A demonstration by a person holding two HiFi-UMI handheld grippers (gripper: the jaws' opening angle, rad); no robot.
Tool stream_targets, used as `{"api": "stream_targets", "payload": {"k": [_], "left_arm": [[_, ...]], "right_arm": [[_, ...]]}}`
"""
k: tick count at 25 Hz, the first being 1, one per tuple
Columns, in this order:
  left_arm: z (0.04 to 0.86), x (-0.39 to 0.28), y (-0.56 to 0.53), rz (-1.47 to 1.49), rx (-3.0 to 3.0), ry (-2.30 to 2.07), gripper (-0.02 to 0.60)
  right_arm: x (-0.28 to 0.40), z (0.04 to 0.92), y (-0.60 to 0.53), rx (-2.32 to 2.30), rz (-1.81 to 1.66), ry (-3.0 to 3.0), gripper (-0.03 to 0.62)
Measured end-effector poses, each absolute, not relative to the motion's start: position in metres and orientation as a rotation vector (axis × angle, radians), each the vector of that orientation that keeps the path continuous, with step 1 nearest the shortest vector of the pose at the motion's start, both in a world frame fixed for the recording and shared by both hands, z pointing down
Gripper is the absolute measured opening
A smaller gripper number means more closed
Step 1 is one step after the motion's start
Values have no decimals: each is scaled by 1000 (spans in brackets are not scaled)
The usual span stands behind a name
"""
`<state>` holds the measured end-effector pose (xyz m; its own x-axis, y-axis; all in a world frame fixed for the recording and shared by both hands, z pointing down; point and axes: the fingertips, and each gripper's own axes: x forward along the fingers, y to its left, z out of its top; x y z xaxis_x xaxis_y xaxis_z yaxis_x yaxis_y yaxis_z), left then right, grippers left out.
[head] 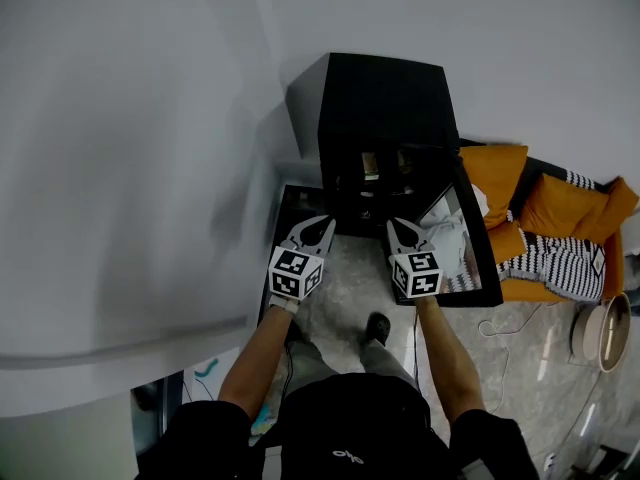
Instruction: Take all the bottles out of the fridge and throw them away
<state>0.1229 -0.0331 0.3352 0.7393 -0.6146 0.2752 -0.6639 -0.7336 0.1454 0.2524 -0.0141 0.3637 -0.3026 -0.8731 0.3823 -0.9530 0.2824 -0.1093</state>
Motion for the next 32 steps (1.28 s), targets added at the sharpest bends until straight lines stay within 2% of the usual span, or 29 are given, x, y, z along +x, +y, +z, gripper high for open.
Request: {"api": "stream_targets", "payload": {"k": [11,24,32], "left_arm": [[383,117,-61,320,2675,-1023,3],[421,157,-78,201,2671,-869,3],[463,162,-101,240,2667,-804,3]], "right_arm": [[254,416,-52,1668,486,-2282,8],[259,501,-86,1688,531,-2237,8],[263,544,-121,1809,539,-2210,9]]}}
